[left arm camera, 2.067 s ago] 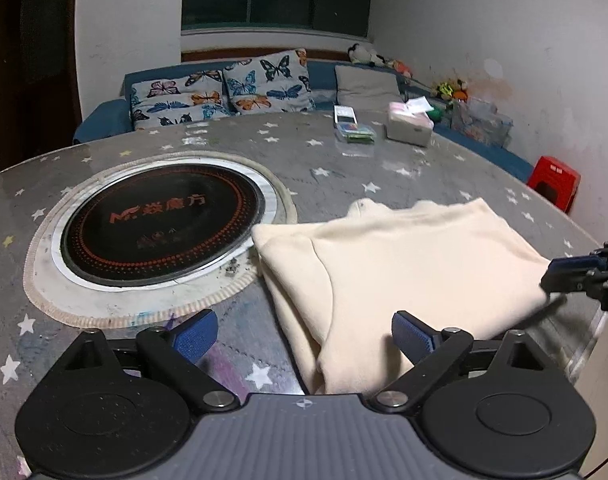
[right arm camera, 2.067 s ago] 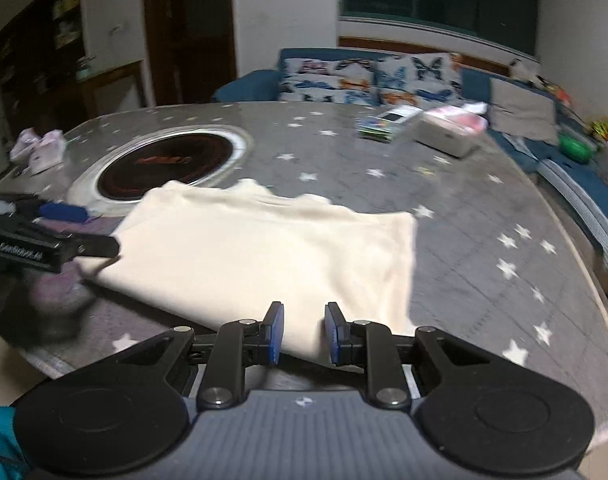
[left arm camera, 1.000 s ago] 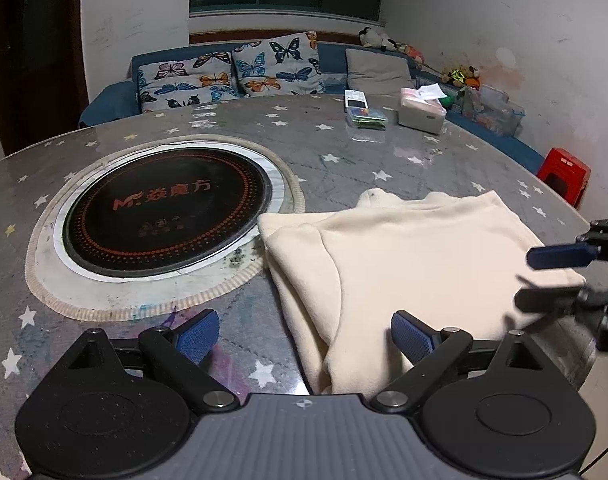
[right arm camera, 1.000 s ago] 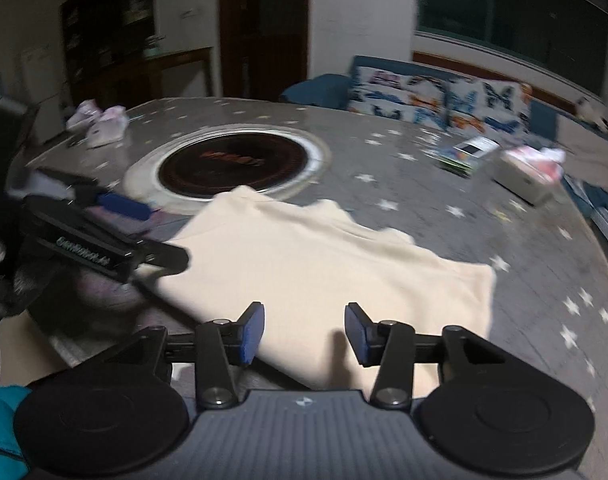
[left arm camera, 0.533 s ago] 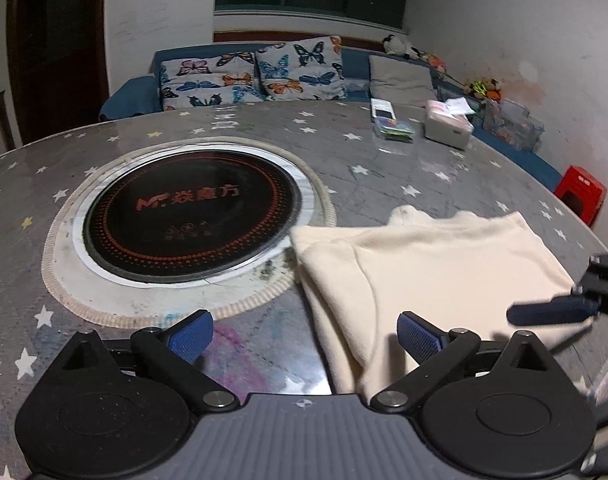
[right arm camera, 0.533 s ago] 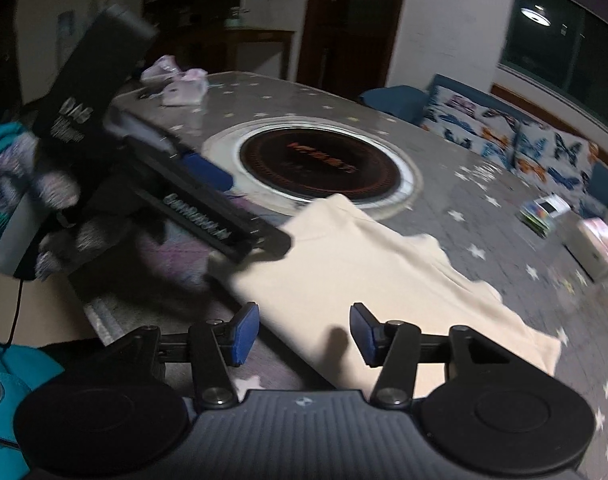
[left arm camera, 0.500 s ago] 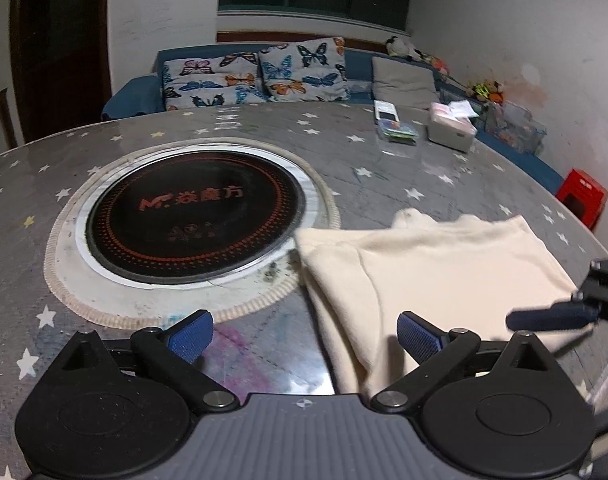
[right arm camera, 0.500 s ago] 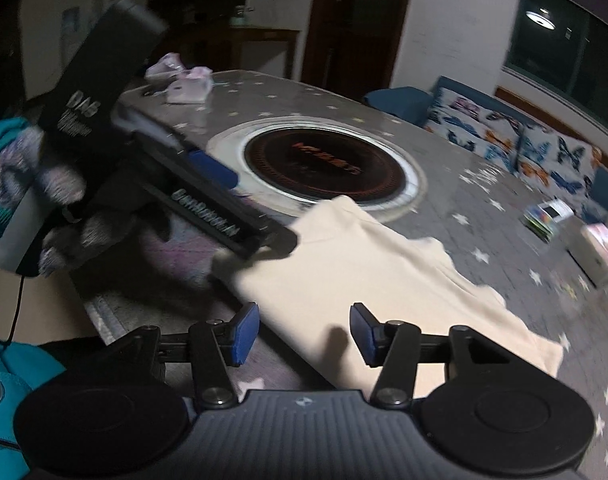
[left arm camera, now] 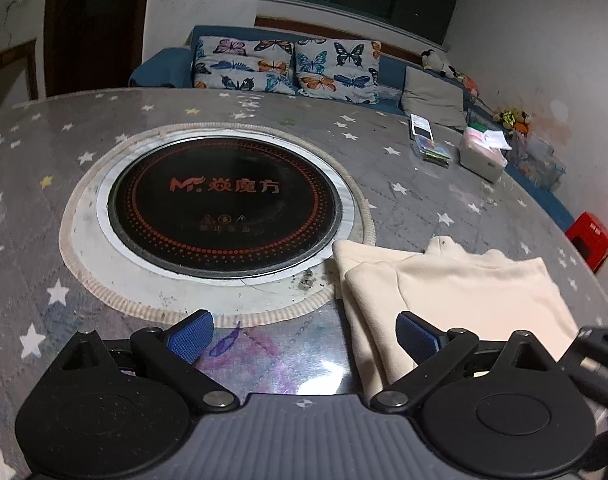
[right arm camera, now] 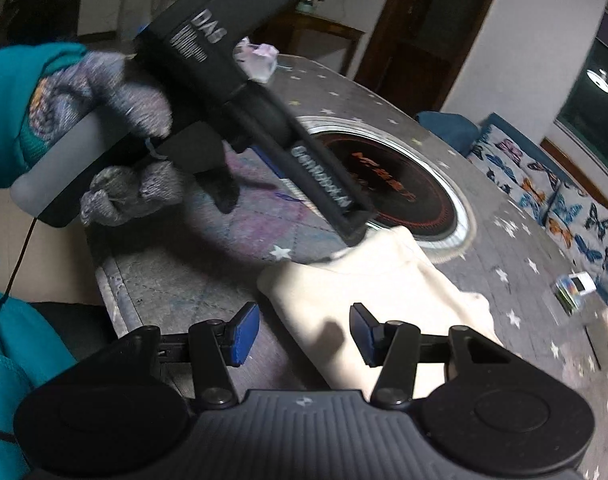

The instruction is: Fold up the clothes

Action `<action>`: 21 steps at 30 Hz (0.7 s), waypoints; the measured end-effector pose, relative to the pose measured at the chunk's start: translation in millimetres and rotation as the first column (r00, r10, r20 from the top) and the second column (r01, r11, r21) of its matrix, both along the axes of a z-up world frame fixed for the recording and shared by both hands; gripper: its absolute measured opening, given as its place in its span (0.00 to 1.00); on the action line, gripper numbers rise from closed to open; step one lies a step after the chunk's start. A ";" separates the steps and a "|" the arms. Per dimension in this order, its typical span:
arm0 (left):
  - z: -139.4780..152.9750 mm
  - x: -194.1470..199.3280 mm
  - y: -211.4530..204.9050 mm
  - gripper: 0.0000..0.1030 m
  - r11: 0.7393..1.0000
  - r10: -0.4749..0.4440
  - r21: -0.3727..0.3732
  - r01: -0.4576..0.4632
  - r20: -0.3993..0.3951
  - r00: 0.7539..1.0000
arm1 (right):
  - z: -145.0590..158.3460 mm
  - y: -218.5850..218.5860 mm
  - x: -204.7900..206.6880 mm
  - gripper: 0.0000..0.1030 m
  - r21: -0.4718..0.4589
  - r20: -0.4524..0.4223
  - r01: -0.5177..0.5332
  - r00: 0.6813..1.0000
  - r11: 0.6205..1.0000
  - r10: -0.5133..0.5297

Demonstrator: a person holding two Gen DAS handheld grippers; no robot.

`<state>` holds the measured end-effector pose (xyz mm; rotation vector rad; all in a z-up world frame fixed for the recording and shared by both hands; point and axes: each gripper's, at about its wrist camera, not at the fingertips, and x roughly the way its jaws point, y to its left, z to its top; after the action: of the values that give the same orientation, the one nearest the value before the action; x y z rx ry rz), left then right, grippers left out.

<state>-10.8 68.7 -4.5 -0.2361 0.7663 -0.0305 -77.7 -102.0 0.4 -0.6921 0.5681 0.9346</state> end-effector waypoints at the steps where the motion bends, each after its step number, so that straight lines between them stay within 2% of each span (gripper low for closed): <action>1: 0.3 0.6 1.5 0.96 1.000 0.003 -0.018 -0.003 -0.004 1.000 | -1.6 2.8 -0.1 0.46 -0.005 0.002 -0.007 1.000 1.000 0.007; 4: 0.4 2.5 6.3 0.96 0.997 0.017 -0.075 -0.018 -0.019 1.000 | -6.4 8.2 1.9 0.41 -0.013 0.003 -0.013 1.000 1.000 0.013; 6: -0.1 3.9 9.8 0.96 0.993 0.029 -0.116 -0.033 -0.031 0.999 | -8.2 8.7 4.8 0.34 -0.009 0.000 -0.004 1.000 1.000 0.004; 8: -1.2 5.3 12.7 0.96 0.986 0.042 -0.161 -0.049 -0.044 0.998 | -9.0 8.0 8.4 0.23 0.000 -0.005 0.014 1.000 1.000 -0.014; 13: -4.7 10.0 13.8 0.96 0.965 0.051 -0.252 -0.068 -0.074 0.996 | 1.0 -2.6 19.8 0.14 0.087 -0.064 0.068 0.996 0.994 -0.062; 16: -7.5 13.1 15.2 0.95 0.942 0.062 -0.323 -0.092 -0.102 0.993 | 7.6 -9.5 23.4 0.13 0.131 -0.094 0.096 0.992 0.987 -0.084; 21: -10.2 16.2 16.9 0.95 0.888 0.082 -0.440 -0.136 -0.140 0.987 | 18.8 -22.4 29.7 0.11 0.192 -0.128 0.133 0.986 0.972 -0.109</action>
<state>5.4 85.6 -14.7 -0.7281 0.8570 -0.0880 -48.0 -124.4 19.2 -0.4190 0.6034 0.9075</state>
